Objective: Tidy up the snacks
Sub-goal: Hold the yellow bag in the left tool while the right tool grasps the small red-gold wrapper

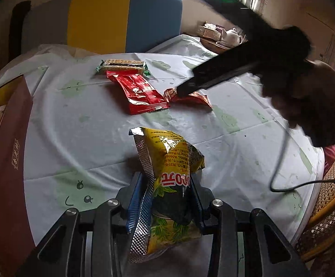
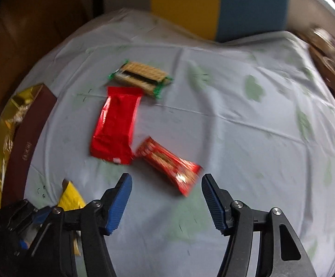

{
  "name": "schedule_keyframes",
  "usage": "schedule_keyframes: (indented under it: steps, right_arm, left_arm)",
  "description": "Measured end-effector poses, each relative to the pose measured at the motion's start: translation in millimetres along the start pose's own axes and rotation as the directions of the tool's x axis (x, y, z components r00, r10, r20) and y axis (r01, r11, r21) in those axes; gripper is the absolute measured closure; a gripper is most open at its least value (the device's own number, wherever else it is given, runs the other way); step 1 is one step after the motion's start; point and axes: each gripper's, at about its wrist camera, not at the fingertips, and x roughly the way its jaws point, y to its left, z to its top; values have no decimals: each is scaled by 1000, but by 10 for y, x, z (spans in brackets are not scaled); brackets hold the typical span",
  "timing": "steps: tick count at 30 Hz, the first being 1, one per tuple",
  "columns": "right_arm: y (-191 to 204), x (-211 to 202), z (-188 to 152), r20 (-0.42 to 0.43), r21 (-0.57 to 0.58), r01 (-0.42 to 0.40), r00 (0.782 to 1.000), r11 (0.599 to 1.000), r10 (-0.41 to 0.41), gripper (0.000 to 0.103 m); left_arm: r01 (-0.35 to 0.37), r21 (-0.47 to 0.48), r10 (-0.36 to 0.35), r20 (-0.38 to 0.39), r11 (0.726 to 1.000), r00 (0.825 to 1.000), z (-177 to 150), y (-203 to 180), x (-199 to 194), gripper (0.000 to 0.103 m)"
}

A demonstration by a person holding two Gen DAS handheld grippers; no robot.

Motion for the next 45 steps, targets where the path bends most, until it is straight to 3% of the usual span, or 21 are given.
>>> schedule_keyframes:
  steps: [3, 5, 7, 9, 10, 11, 14, 21, 27, 33, 45]
  right_arm:
    - [115, 218, 188, -30, -75, 38, 999, 996, -40, 39]
    - [147, 322, 250, -54, -94, 12, 998, 996, -17, 33]
    - [167, 428, 266, -82, -107, 8, 996, 994, -17, 33]
    - [187, 469, 231, -106, -125, 24, 994, 992, -38, 49]
    - [187, 430, 205, -96, -124, 10, 995, 992, -22, 69]
    - [178, 397, 160, -104, -119, 0, 995, 993, -13, 81]
    - [137, 316, -25, -128, -106, 33, 991, 994, -47, 81]
    - [-1, 143, -511, -78, 7, -41, 996, 999, 41, 79]
    - [-59, 146, -575, -56, -30, -42, 998, 999, 41, 78]
    - [165, 131, -598, -41, -94, 30, 999, 995, -34, 79]
    - [210, 144, -624, -29, -129, 40, 999, 991, -44, 78]
  left_arm:
    - [3, -3, -3, 0, 1000, 1000, -1, 4, 0, 64]
    - [5, -6, -5, 1, 1000, 1000, -3, 7, -2, 64]
    - [6, -6, -6, 3, 1000, 1000, -3, 6, -2, 63]
    - [9, -7, -9, 5, 1000, 1000, -8, 11, -3, 64]
    - [9, -9, -9, 6, 1000, 1000, -10, 12, -4, 64]
    - [8, -9, -8, 8, 1000, 1000, -14, 11, -6, 64]
    - [9, -13, -9, 13, 1000, 1000, -17, 15, -3, 64]
    - [-11, -3, 11, 2, 1000, 1000, 3, -15, -9, 63]
    - [-40, 5, 40, -17, 999, 999, 24, -58, -3, 66]
    - [-58, 0, 58, -43, 998, 997, 40, -74, -14, 70]
    - [-107, -25, 104, -81, 994, 991, 55, -68, -167, 75]
